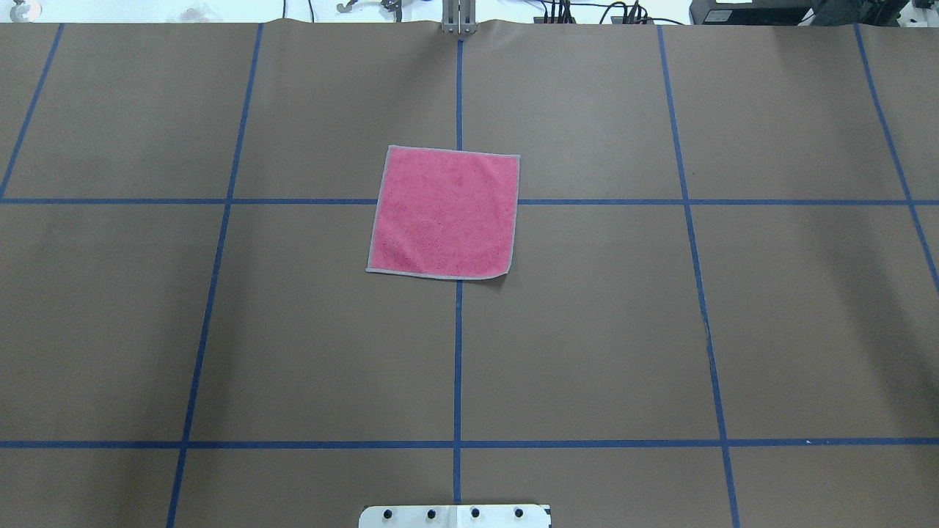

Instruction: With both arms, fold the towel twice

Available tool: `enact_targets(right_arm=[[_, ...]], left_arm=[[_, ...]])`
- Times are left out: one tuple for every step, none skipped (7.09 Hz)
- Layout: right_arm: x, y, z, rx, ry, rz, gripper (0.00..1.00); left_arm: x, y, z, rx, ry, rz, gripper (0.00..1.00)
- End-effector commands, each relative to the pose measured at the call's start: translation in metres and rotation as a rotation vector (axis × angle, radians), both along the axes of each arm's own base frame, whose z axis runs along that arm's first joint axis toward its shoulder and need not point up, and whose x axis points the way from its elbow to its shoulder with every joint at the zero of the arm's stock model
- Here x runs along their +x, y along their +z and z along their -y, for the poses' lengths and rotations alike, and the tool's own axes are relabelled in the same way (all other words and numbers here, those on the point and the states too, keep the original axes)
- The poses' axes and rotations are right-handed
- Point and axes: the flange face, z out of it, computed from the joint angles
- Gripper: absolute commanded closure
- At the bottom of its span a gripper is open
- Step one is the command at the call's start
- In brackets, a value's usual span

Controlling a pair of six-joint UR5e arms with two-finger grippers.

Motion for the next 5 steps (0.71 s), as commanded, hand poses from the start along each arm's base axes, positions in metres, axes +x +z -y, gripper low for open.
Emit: enact_targets(right_arm=[[-0.002,0.003,0.006,-0.008,-0.002,0.004,0.0],[-0.005,0.0,0.008,-0.003,-0.008,0.008,0.0],[-0.007,-0.005,0.01,0.017,-0.008,0.044,0.0],[-0.011,-0.006,0.008,0.044,-0.007,0.095,0.0],[-0.016,-0.013,0.009,0.083,-0.011,0.148,0.0]], left_arm=[[0.0,-0.005,0.005,0.014,0.001,-0.007,0.0],[0.001,-0.01,0.005,0.03,0.004,-0.007,0.0],[0.001,-0.015,0.014,0.078,0.0,-0.007,0.0],[0.001,-0.019,0.017,0.109,0.001,-0.006,0.0],[0.003,-0.03,0.031,0.139,-0.009,-0.01,0.0]])
